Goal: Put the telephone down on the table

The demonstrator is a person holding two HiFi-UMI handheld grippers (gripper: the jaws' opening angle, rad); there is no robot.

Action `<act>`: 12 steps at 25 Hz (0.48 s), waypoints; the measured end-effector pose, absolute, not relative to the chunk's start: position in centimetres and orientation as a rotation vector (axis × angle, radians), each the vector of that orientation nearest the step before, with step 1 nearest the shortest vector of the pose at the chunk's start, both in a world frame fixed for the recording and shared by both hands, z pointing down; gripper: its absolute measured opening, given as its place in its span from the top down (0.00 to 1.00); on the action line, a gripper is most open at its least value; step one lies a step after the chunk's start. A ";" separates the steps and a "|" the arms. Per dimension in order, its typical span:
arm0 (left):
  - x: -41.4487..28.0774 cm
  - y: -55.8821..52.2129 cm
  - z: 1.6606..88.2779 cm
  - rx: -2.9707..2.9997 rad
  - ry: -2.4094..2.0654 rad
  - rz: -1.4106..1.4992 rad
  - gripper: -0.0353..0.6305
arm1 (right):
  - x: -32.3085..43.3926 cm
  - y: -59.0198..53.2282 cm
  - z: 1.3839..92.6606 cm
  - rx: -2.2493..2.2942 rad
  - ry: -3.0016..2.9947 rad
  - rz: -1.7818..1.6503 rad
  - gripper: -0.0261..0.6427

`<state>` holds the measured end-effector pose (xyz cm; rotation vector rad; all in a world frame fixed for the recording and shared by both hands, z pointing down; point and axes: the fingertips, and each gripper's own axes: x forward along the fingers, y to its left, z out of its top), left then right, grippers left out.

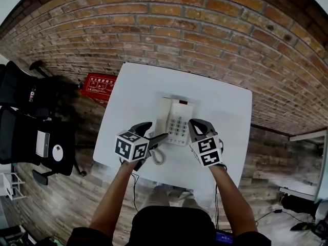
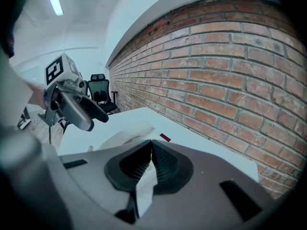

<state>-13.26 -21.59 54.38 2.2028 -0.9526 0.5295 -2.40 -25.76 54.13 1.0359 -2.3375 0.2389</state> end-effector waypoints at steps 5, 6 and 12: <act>-12.4 -20.6 51.6 2.248 -1.003 0.493 0.42 | -2.1 -24.5 51.7 1.023 -2.386 0.232 0.94; -12.2 -20.4 51.0 2.262 -1.021 0.490 0.44 | -2.2 -24.2 51.1 1.018 -2.398 0.226 0.94; -12.1 -19.3 47.8 2.294 -1.154 0.414 0.58 | -2.1 -22.4 47.6 1.009 -2.481 0.201 0.94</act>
